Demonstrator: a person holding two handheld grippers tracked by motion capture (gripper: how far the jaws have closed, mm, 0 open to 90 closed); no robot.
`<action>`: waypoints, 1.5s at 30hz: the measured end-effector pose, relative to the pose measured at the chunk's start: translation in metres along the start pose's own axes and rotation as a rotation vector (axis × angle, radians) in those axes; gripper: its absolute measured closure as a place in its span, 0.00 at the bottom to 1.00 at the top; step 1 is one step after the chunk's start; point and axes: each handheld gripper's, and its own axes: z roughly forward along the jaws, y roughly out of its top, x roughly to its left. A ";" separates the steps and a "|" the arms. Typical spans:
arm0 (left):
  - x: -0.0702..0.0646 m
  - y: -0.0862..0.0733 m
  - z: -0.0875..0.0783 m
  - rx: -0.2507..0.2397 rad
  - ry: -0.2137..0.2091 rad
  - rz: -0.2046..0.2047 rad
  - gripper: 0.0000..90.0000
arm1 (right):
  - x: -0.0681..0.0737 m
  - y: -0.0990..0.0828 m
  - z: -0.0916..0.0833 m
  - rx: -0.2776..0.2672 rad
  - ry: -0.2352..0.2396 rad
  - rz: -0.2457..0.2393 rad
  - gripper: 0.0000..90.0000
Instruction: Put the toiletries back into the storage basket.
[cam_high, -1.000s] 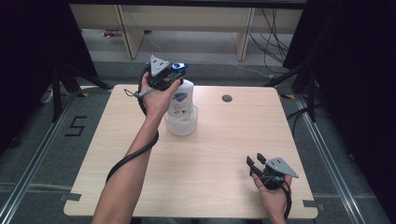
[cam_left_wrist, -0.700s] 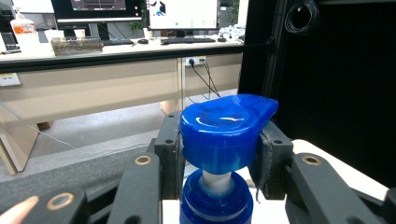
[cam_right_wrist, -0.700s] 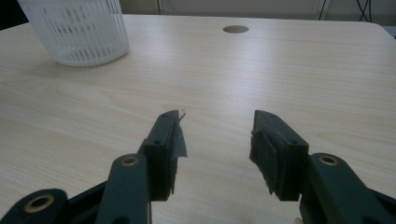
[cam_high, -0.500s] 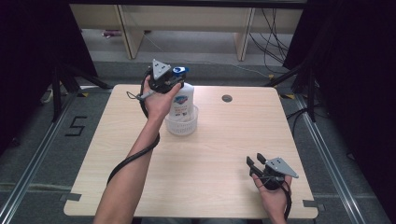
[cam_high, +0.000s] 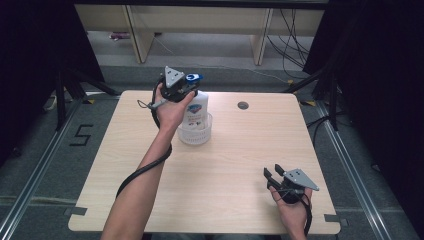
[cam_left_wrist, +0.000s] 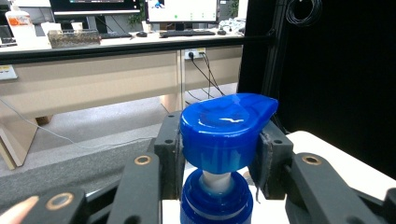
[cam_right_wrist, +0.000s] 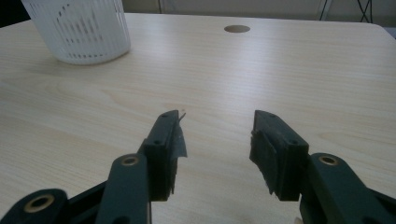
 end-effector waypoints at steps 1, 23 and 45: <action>0.000 0.000 0.000 -0.003 0.000 0.003 0.66 | 0.000 0.000 0.000 0.000 0.001 0.000 0.58; -0.003 -0.003 -0.006 0.002 0.030 0.050 0.56 | 0.003 -0.001 -0.001 0.008 0.012 0.040 0.58; -0.006 -0.001 -0.025 0.000 0.007 0.033 0.28 | 0.004 -0.001 -0.001 0.021 0.008 0.053 0.57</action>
